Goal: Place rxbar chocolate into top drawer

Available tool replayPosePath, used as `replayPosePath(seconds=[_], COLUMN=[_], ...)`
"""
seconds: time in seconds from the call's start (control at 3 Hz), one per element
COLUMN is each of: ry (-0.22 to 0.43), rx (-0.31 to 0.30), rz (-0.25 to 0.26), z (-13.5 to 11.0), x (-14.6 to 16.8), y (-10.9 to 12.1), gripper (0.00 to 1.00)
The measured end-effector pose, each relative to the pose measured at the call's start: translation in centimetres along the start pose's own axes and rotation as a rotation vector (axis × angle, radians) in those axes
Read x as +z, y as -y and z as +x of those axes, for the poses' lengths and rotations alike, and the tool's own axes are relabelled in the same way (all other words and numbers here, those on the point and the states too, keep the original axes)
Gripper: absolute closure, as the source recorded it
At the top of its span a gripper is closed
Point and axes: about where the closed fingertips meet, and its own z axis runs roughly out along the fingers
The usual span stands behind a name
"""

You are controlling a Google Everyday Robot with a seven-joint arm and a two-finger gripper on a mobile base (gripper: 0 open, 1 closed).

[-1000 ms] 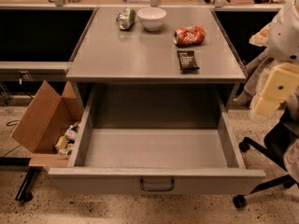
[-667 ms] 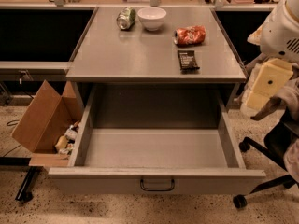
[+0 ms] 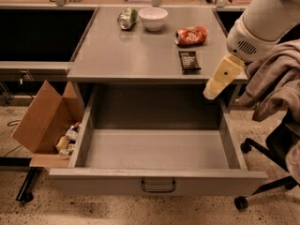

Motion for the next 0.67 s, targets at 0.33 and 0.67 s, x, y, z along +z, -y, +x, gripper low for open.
replayPosePath(seconds=[0.33,0.67], ry=[0.013,0.012], rx=[0.038,0.035], rz=[0.011,0.009], z=[-0.31,-0.29], x=[-0.10,-0.09], y=[0.23,0.19], gripper=[0.00,0.00])
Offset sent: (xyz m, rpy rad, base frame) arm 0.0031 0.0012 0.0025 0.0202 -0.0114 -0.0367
